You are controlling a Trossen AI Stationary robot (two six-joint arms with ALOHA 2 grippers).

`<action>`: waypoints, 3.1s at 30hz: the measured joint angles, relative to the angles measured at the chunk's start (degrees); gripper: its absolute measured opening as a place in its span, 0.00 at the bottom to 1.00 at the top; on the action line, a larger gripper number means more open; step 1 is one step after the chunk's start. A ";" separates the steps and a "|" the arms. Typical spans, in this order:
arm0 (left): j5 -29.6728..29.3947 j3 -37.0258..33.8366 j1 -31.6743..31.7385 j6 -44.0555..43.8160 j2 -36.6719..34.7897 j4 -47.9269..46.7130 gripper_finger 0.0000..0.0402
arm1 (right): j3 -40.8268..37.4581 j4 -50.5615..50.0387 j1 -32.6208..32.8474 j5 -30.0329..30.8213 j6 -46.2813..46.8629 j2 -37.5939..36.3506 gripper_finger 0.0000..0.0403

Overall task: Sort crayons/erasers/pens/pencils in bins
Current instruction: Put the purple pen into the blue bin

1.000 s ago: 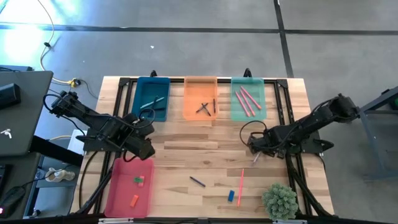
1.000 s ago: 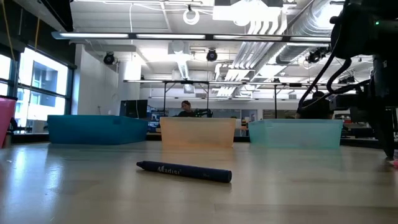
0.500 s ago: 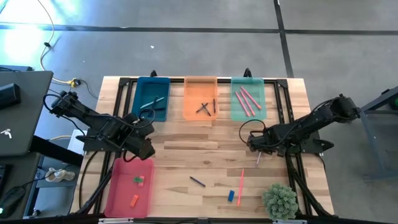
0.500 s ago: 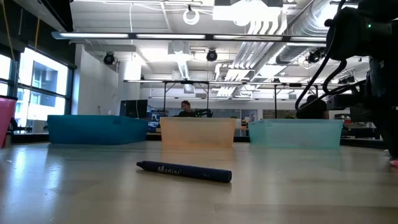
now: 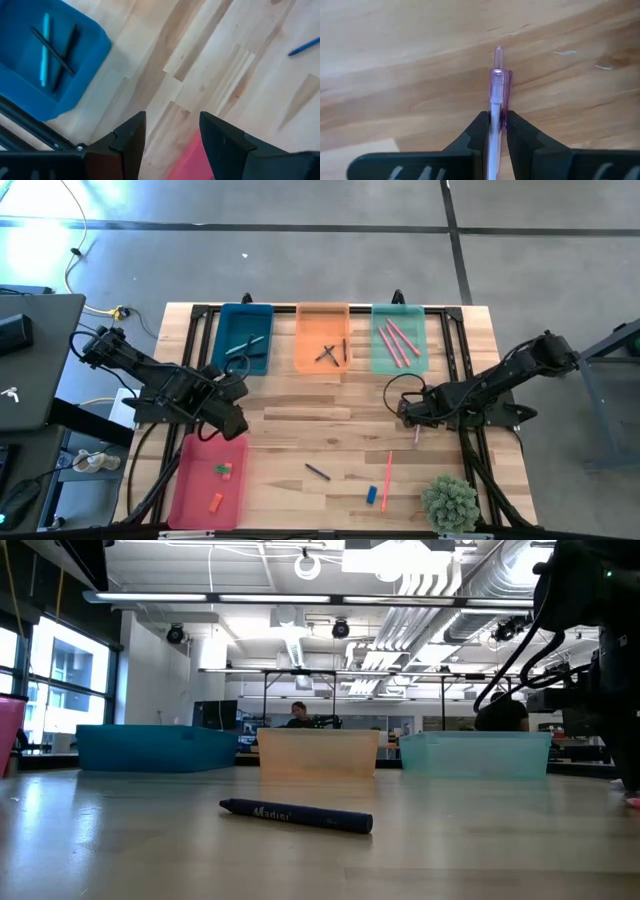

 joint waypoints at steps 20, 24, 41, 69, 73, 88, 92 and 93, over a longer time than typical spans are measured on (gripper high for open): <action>13.19 0.02 4.26 4.47 0.85 7.28 0.45 | 16.27 2.57 2.34 15.75 -23.78 -0.15 0.09; 15.43 0.02 6.68 4.47 0.85 7.20 0.48 | 18.99 2.78 2.34 17.78 -28.53 -0.17 0.09; 13.49 0.02 12.44 15.58 0.86 32.91 0.57 | 27.91 8.01 -0.30 22.66 -50.23 -0.22 0.09; 13.43 -0.02 12.39 30.55 16.61 80.45 0.57 | 45.17 25.55 0.09 21.98 -84.74 -0.22 0.09; 13.41 0.01 13.41 30.61 16.56 82.39 0.57 | 45.17 26.92 0.74 22.00 -85.05 -0.22 0.09; 13.50 0.02 17.28 30.04 16.28 94.21 0.56 | 45.09 30.30 0.59 22.53 -86.08 -0.09 0.09; 13.63 0.02 18.35 30.02 16.28 94.22 0.52 | 45.06 31.45 0.59 22.55 -87.34 -0.07 0.09; 13.66 0.02 18.49 30.00 16.28 94.12 0.50 | 45.06 31.48 0.59 22.57 -87.49 -0.07 0.09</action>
